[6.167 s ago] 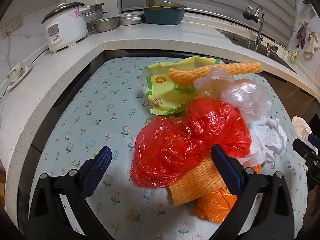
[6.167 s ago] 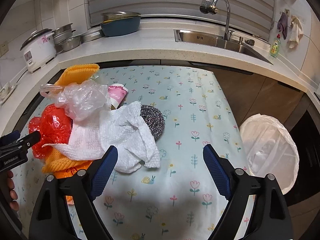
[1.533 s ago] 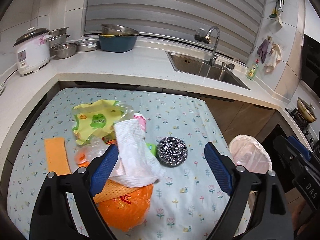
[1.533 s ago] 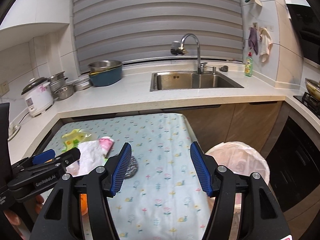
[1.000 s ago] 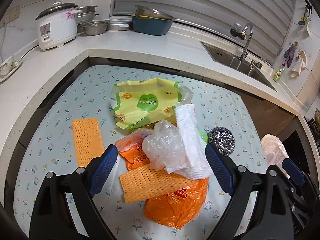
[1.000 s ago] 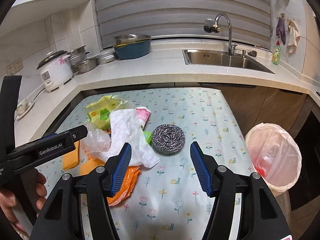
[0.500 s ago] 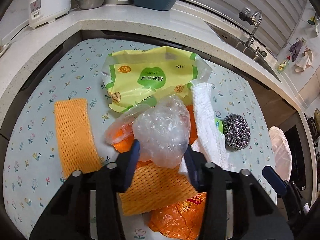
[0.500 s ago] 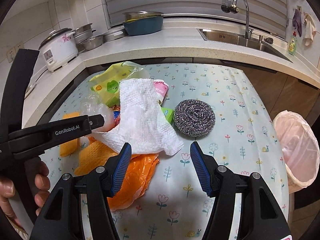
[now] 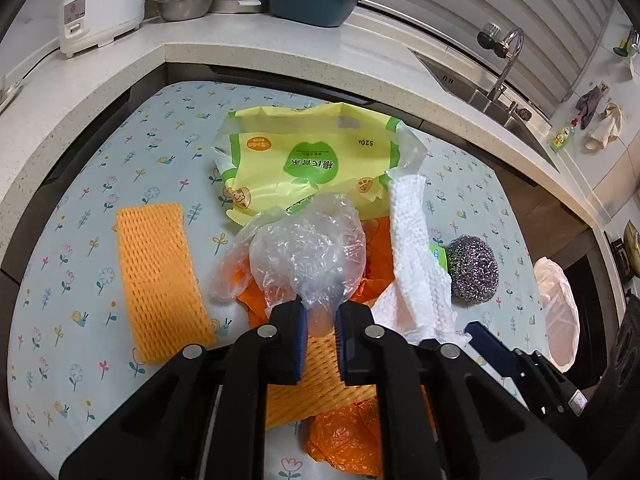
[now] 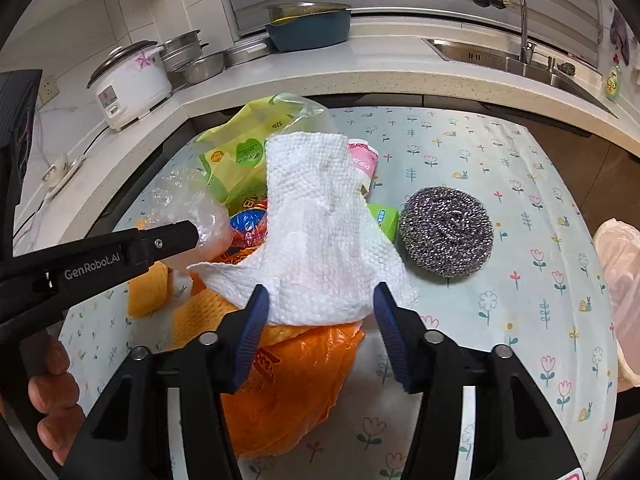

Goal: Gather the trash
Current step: 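Grasp the clear plastic bag with the left tool while the right tool grasps white paper towel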

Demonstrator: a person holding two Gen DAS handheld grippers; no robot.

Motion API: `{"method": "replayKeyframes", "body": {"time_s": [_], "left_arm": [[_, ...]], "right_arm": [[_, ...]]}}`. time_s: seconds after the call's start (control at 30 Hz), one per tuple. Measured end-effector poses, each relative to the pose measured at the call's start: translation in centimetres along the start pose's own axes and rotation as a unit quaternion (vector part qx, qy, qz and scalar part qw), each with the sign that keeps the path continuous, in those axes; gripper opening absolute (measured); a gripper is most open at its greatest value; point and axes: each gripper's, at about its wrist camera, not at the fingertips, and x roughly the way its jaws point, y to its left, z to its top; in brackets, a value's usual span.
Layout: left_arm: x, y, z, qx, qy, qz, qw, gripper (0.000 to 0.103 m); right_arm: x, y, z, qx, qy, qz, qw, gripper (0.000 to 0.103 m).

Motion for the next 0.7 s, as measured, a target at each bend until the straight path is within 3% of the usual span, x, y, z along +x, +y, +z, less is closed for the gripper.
{"method": "replayKeyframes", "body": {"time_s": [0.03,0.07,0.13,0.53,0.7], "left_arm": [[-0.1,0.0,0.0,0.001,0.000,0.001,1.0000,0.011],[-0.1,-0.1,0.1,0.001,-0.001,0.002,1.0000,0.010],[-0.5,-0.2,0.1,0.002,-0.004,0.001,1.0000,0.010],[-4.8,-3.2,0.2,0.021,-0.041,-0.023,0.9987,0.010],[-6.4,-5.0,-0.6,0.032,-0.043,-0.041,0.9977,0.010]], "right_arm": [[0.1,0.0,0.0,0.001,0.004,0.002,1.000,0.020],[0.1,-0.1,0.0,0.002,0.003,0.003,1.000,0.012],[-0.6,-0.2,0.1,0.001,-0.009,0.004,1.000,0.009],[-8.4,-3.4,2.5,0.032,-0.094,-0.008,0.995,0.008],[-9.8,-5.0,1.5,0.043,-0.095,-0.018,0.994,0.007]]}}
